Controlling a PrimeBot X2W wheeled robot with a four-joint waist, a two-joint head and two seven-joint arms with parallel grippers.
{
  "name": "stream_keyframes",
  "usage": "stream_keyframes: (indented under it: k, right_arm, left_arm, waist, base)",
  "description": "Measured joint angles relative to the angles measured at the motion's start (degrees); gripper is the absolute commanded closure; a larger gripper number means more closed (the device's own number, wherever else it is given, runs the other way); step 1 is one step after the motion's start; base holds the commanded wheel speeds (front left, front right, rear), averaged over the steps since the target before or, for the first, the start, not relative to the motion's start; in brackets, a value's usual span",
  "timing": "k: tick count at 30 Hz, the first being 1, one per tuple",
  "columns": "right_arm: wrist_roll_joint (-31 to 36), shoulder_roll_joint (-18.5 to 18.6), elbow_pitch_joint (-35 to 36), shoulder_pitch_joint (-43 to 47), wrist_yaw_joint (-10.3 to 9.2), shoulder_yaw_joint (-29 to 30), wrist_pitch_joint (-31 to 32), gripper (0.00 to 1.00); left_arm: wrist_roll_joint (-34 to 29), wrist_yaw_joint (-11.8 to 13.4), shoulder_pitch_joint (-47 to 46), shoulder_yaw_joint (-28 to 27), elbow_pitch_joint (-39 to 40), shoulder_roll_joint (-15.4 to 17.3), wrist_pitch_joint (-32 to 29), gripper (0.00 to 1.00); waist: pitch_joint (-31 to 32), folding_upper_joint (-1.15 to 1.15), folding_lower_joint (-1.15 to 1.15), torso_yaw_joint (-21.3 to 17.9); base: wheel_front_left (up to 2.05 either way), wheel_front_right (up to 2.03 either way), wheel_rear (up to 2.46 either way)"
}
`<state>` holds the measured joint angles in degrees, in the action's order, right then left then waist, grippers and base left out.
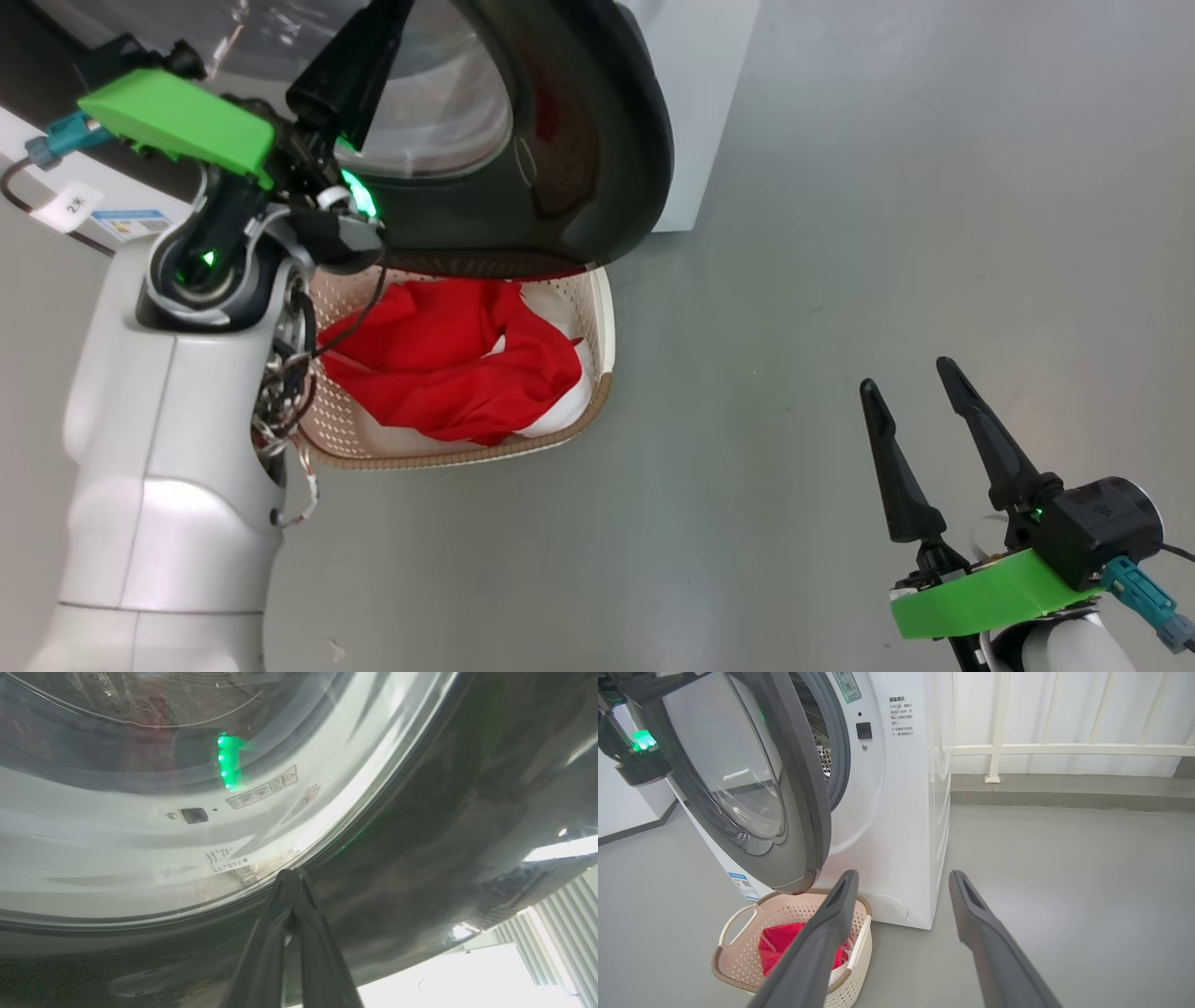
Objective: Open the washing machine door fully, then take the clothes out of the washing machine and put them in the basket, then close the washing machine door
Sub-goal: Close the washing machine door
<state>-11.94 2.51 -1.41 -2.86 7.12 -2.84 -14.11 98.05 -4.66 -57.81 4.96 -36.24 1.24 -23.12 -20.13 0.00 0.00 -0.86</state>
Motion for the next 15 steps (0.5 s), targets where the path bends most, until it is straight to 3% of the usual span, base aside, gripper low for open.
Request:
stream_keyframes:
  k: [15]
  right_arm:
    - [0.0, 0.0, -0.1, -1.1, 0.00, -1.3, 0.0, 0.00]
  left_arm:
    - [0.4, -1.5, -3.7, -0.8, -4.0, 0.1, 0.5, 1.00]
  waist:
    - [-2.0, 0.00, 0.00, -2.2]
  base:
    - [0.00, 0.00, 0.00]
